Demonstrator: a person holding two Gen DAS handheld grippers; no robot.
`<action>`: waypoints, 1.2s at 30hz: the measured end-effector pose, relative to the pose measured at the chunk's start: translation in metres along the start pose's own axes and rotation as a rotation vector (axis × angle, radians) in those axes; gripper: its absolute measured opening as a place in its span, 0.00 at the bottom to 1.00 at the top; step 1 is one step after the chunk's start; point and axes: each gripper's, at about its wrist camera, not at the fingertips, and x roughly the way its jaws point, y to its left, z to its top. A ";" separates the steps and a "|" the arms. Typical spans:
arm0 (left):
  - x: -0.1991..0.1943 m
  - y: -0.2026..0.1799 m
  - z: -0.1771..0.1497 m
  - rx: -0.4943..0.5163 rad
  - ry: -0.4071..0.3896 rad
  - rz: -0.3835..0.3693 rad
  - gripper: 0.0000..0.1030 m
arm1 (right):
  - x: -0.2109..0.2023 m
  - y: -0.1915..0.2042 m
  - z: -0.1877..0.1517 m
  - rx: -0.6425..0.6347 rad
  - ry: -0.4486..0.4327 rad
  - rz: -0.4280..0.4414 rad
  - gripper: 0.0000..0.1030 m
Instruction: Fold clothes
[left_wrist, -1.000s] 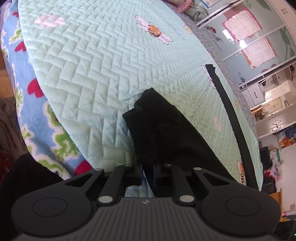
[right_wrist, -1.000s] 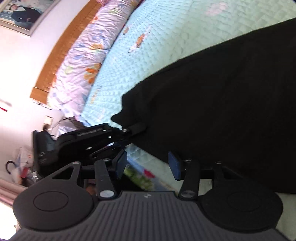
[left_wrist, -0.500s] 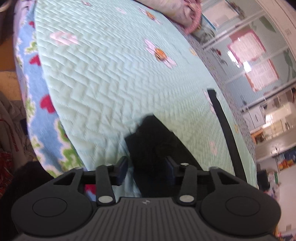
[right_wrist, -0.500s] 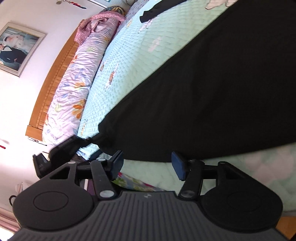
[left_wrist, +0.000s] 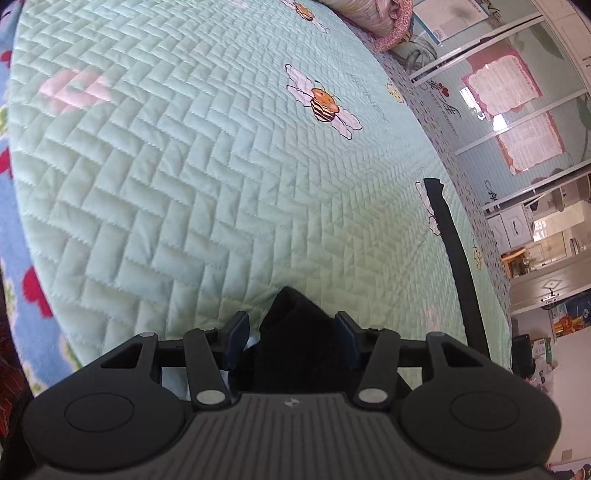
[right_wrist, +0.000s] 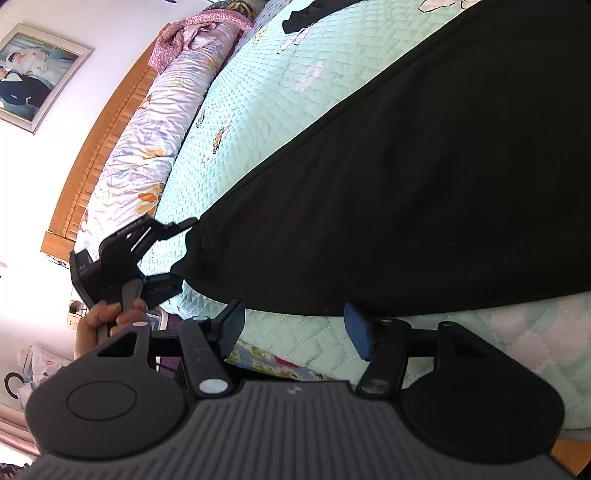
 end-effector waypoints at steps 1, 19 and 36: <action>0.000 -0.003 0.000 0.033 -0.007 0.009 0.35 | 0.001 0.001 0.001 -0.003 0.002 -0.003 0.60; -0.052 -0.032 -0.012 0.346 -0.142 -0.072 0.25 | 0.006 0.008 0.005 -0.022 0.024 0.002 0.60; 0.005 -0.079 -0.061 0.538 -0.014 0.028 0.27 | -0.049 -0.026 0.016 0.087 -0.207 0.042 0.68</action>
